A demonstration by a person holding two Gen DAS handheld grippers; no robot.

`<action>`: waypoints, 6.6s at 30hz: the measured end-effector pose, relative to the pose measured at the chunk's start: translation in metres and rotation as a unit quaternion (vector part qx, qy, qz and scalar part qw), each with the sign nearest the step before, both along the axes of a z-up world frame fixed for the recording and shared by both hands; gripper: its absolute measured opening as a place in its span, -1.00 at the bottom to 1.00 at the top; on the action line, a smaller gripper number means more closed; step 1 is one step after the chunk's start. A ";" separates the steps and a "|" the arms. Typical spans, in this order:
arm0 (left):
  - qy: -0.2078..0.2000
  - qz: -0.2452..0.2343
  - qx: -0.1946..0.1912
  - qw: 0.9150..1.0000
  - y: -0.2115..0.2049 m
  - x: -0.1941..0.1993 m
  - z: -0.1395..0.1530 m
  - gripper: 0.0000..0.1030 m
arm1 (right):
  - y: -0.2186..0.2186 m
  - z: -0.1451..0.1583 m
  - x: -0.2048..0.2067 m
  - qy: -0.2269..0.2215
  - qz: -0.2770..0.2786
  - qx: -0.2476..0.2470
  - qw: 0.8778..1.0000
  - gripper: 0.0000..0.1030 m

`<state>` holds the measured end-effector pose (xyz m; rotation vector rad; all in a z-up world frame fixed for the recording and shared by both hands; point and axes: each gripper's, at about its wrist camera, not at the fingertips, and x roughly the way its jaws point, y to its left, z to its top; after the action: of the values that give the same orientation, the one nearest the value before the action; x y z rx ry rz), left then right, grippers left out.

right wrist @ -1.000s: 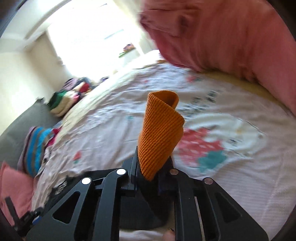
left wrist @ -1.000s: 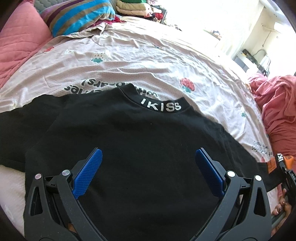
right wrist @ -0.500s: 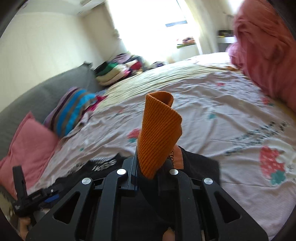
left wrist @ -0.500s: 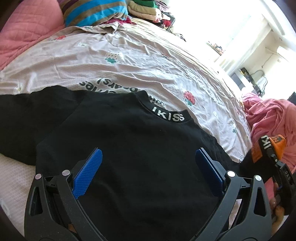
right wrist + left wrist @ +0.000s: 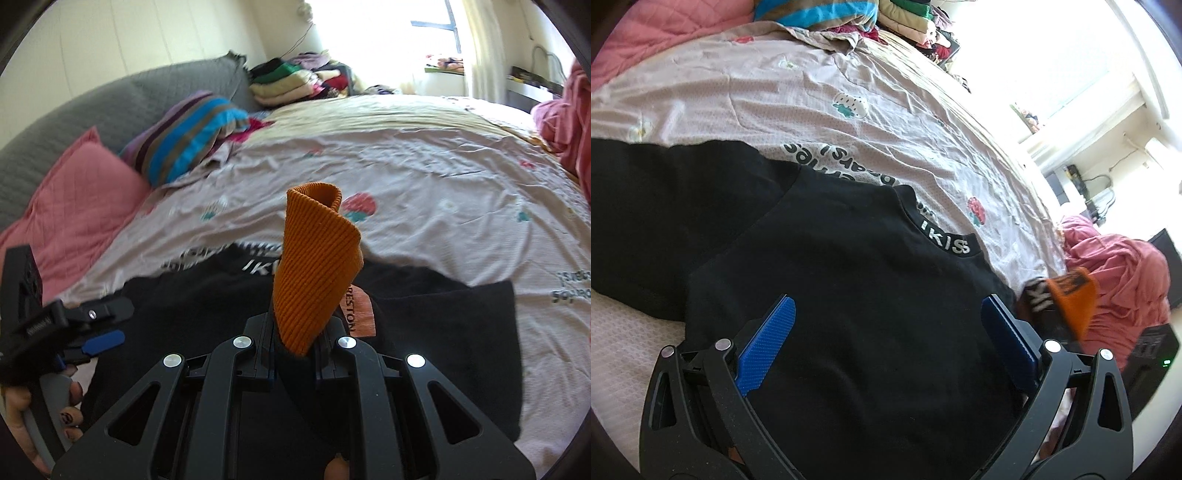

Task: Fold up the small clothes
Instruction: 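Lift the cuff with the right tool and fold the sleeve across the body, then grasp the folded orange cuff with the left tool, reposition it, release, then move the left tool to the other sleeve's orange cuff, then grasp the orange cuff with the left tool and lift it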

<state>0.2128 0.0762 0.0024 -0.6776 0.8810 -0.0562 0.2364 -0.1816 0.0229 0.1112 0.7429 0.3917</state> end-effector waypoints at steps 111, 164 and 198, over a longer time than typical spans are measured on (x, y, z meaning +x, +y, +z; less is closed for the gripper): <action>-0.011 -0.015 0.178 0.984 0.007 -0.057 0.016 0.81 | -0.001 -0.006 -0.053 0.019 0.037 -0.060 0.997 0.91; 0.023 0.245 0.173 0.954 0.222 -0.144 0.008 0.82 | 0.240 0.027 -0.083 -0.034 0.221 -0.051 0.973 0.91; -0.043 0.265 0.068 0.961 0.296 -0.137 -0.022 -0.89 | 0.253 -0.013 -0.084 0.017 0.194 -0.076 0.978 0.91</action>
<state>0.0760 0.3722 -0.0191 -0.7570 0.5905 0.4477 0.1524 0.0717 0.0101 -0.1765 0.8261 0.7043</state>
